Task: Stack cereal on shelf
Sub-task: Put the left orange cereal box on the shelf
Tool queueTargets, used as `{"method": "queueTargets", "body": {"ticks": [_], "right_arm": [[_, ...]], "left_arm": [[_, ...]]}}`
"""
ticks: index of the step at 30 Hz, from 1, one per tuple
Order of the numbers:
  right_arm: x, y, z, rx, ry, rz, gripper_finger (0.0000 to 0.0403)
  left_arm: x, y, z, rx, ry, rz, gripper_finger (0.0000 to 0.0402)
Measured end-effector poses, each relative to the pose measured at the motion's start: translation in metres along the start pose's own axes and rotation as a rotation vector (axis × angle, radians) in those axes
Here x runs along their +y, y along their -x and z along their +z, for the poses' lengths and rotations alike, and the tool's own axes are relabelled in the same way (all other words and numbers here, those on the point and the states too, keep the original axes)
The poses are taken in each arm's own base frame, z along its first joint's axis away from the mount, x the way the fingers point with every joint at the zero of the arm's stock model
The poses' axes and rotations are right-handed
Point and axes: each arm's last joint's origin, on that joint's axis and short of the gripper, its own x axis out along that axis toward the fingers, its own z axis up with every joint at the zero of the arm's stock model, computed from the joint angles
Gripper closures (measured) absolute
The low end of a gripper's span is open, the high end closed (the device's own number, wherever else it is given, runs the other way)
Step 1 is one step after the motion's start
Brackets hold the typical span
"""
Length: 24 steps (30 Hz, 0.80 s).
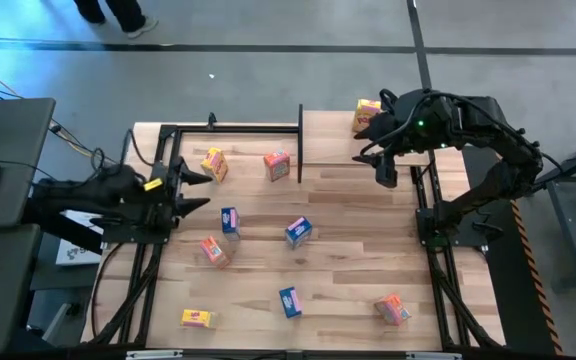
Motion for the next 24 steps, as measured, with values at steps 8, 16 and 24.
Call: {"method": "queueTargets", "body": {"ticks": [8,16,24], "right_arm": [[0.000,0.000,-0.001,0.012,-0.005,0.003,0.0176],[0.000,0.000,-0.001,0.012,-0.020,0.004,0.0176],[0.000,0.000,-0.001,0.011,-0.106,0.003,0.0176]], "left_arm": [[-0.013,-0.015,0.034,0.208,-0.042,-0.148,0.0124],[-0.017,-0.029,0.037,0.427,-0.083,-0.178,0.0124],[-0.026,-0.036,0.026,0.558,-0.104,-0.233,0.0124]]}}
